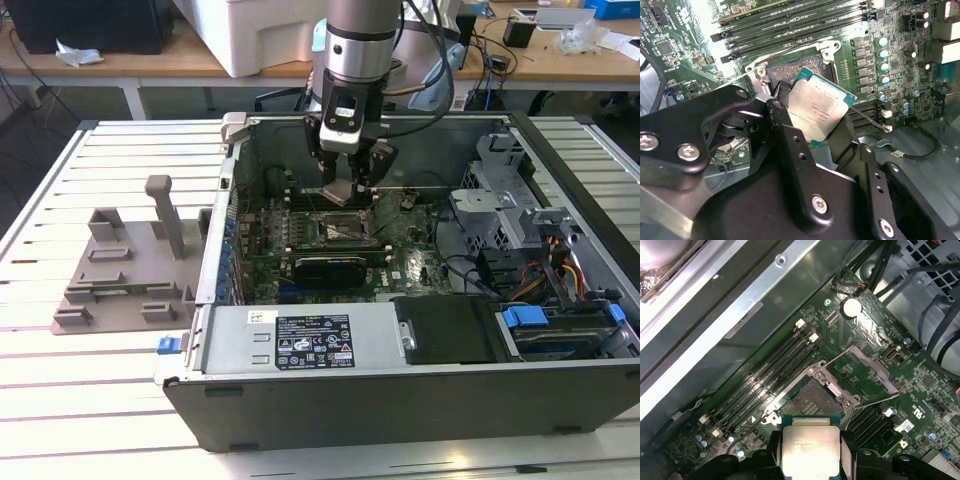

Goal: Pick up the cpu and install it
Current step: 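Place the cpu into insertion slot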

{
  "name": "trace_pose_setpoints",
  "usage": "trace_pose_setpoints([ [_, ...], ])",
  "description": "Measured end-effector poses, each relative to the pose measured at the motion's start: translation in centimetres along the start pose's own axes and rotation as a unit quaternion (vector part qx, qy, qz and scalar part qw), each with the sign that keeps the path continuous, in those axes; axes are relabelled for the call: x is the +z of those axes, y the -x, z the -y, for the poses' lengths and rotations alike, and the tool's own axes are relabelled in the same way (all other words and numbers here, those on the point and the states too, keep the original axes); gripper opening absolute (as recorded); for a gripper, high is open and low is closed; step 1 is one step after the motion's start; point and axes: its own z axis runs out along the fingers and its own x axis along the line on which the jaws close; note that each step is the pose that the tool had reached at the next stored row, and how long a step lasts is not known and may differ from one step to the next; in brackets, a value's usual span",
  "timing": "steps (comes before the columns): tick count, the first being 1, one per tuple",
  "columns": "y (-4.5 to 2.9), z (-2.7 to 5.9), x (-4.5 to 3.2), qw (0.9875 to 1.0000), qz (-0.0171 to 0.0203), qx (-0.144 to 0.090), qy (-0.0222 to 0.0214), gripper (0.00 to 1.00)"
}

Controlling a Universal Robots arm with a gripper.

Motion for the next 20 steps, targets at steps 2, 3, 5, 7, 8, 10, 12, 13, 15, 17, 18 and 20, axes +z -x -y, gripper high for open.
trace_pose_setpoints([
  [2,0.00,0.00,0.01,1.0000,-0.0004,0.008,0.0000,0.55],
  [3,0.00,0.00,0.00,0.9999,-0.0008,0.017,-0.0001,0.55],
  [5,0.00,0.00,0.01,0.9996,-0.0014,0.028,-0.0001,0.55],
  [7,0.00,0.00,0.01,0.9993,-0.0018,0.036,-0.0001,0.55],
  [8,0.00,0.00,0.01,0.9992,-0.0020,0.040,-0.0001,0.55],
  [10,0.00,0.00,0.02,0.9986,-0.0026,0.052,-0.0001,0.55],
  [12,0.00,0.00,0.02,0.9981,-0.0030,0.062,-0.0002,0.55],
  [13,0.00,0.00,0.02,0.9979,-0.0032,0.064,-0.0002,0.55],
  [15,0.00,0.00,0.02,0.9973,-0.0036,0.074,-0.0003,0.55],
  [17,0.00,0.00,0.03,0.9968,-0.0039,0.080,-0.0002,0.55],
  [18,0.00,0.00,0.04,0.9964,-0.0042,0.085,-0.0003,0.55],
  [20,0.00,0.00,0.05,0.9958,-0.0045,0.092,-0.0003,0.55],
])
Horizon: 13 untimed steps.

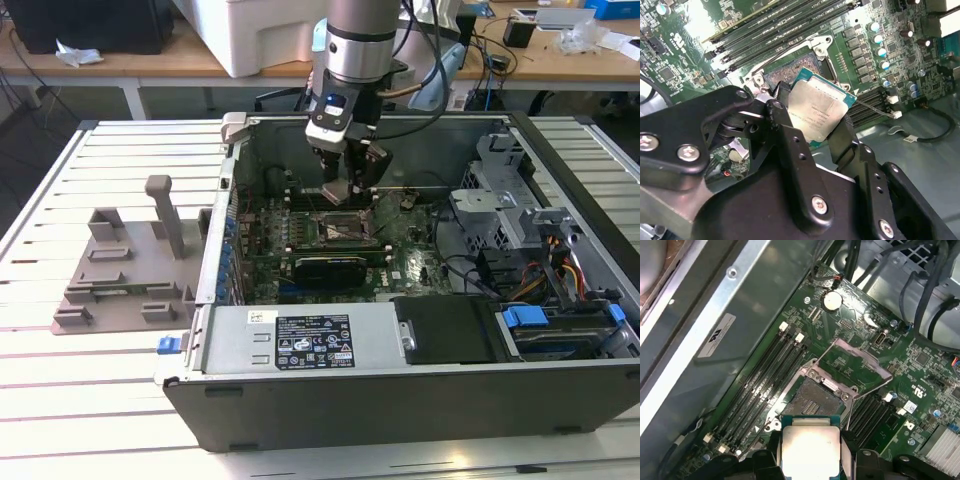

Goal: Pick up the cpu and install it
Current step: 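Place the cpu into insertion slot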

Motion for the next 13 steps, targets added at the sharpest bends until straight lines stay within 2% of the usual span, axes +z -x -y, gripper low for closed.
trace_pose_setpoints([
  [13,0.00,0.00,0.05,0.9989,-0.0023,0.047,-0.0002,0.55],
])
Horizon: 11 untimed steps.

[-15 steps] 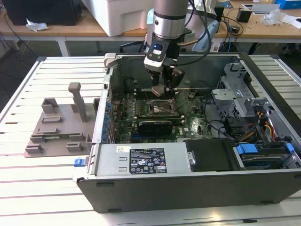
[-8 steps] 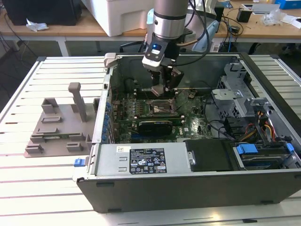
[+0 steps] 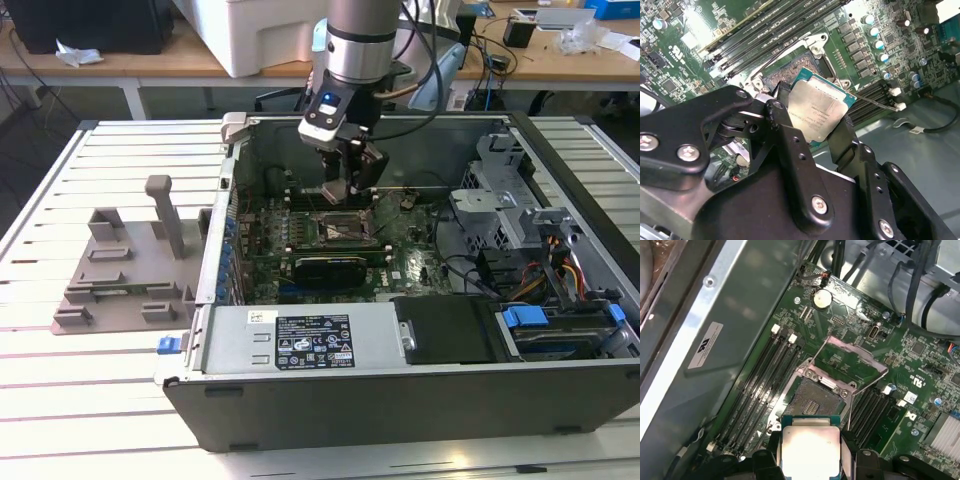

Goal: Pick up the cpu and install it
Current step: 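Place the cpu into insertion slot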

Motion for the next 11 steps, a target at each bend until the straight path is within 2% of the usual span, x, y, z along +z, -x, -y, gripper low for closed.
trace_pose_setpoints([
  [11,0.00,0.00,0.05,0.9994,-0.0017,0.035,-0.0001,0.55],
])
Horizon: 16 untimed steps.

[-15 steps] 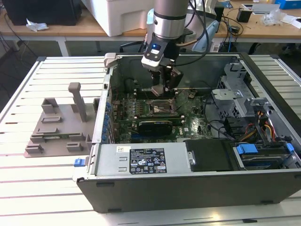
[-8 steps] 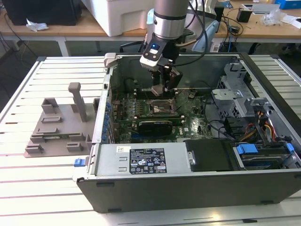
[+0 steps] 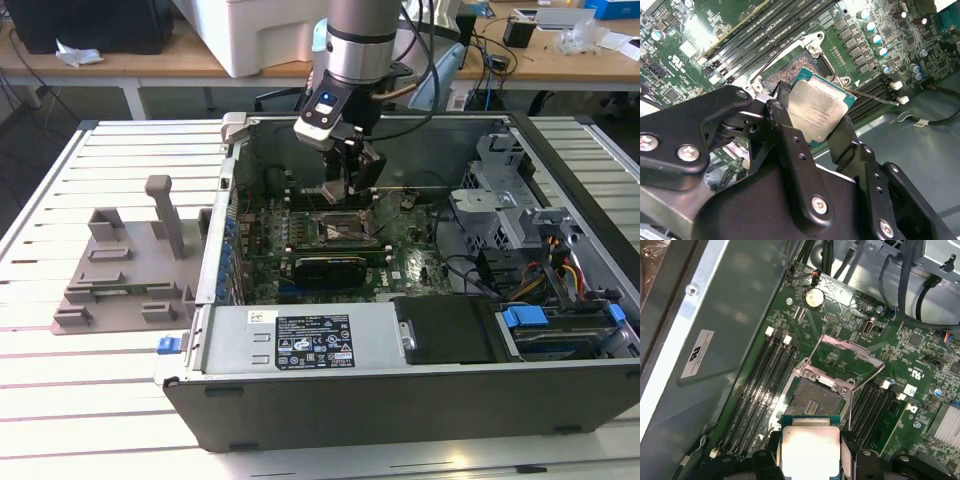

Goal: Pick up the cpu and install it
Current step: 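Place the cpu into insertion slot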

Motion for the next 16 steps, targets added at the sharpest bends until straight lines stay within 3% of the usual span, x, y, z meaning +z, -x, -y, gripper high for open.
trace_pose_setpoints([
  [7,0.00,0.00,0.01,0.9997,-0.0012,0.025,-0.0001,0.55],
  [16,0.00,0.00,0.01,0.9978,-0.0033,0.067,-0.0003,0.55],
])
